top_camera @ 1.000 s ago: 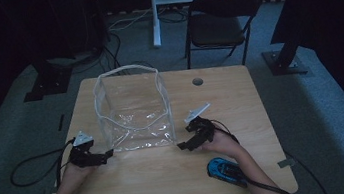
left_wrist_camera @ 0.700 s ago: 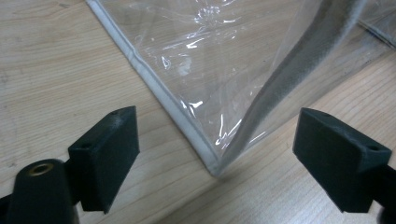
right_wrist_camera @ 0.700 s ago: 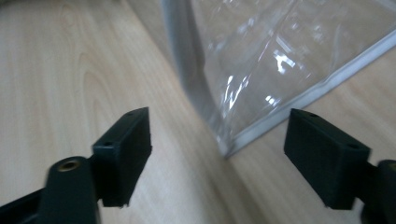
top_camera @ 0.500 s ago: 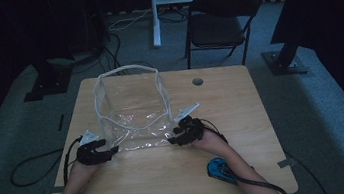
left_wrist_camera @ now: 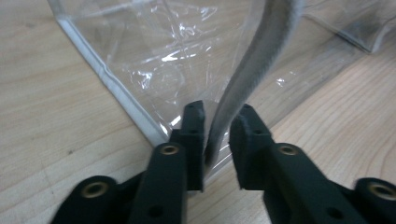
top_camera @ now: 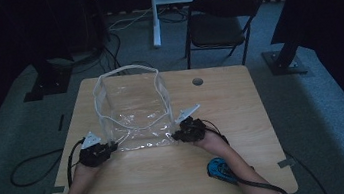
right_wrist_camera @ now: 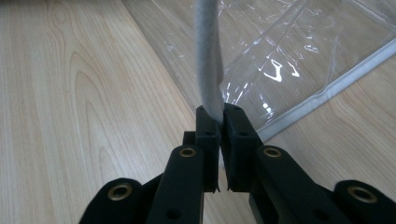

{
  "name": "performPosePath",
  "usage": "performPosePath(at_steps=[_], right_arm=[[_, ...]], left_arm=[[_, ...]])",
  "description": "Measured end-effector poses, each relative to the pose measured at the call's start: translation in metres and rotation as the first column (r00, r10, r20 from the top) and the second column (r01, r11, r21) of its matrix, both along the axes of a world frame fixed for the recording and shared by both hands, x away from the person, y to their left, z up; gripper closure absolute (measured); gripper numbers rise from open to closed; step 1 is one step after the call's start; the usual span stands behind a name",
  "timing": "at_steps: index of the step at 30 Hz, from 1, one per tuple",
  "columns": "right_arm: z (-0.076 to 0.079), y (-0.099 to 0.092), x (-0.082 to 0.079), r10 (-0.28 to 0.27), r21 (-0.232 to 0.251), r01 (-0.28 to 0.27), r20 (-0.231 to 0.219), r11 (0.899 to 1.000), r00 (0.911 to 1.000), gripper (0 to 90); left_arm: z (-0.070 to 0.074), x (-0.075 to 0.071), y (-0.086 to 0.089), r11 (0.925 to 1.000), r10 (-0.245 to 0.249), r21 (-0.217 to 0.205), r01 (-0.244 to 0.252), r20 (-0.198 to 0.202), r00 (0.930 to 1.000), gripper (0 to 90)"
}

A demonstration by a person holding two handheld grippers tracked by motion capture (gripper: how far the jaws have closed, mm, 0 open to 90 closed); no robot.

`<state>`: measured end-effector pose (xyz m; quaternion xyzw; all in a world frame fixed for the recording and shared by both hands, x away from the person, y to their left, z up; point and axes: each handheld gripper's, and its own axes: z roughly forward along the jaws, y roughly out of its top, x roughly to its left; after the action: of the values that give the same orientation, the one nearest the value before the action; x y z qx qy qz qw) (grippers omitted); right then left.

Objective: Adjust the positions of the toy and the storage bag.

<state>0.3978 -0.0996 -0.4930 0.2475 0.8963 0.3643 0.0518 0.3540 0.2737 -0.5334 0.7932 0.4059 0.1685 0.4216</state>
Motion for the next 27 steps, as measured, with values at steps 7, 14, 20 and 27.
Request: performPosePath(at_steps=[7,14,20,27], right_arm=[[0.000,-0.011,-0.005,-0.014,0.004,0.014,-0.003,1.000,0.9999,86.5],[-0.001,-0.038,-0.015,-0.043,0.015,0.043,-0.005,0.999,0.9991,86.5],[-0.003,-0.064,-0.025,-0.078,0.027,0.078,-0.008,0.997,0.9969,86.7],[-0.004,-0.095,-0.039,-0.118,0.040,0.118,-0.007,0.992,0.9930,86.6]], left_arm=[[0.004,-0.001,-0.016,0.9988,-0.011,0.048,0.011,-0.011,0.9999,84.6],[0.006,-0.004,-0.042,0.9956,-0.065,0.067,0.066,-0.025,0.9976,86.1],[0.006,-0.004,-0.065,0.9897,-0.121,0.073,0.123,-0.027,0.9922,86.6],[0.006,-0.003,-0.091,0.9823,-0.175,0.063,0.177,-0.033,0.9841,86.7]])
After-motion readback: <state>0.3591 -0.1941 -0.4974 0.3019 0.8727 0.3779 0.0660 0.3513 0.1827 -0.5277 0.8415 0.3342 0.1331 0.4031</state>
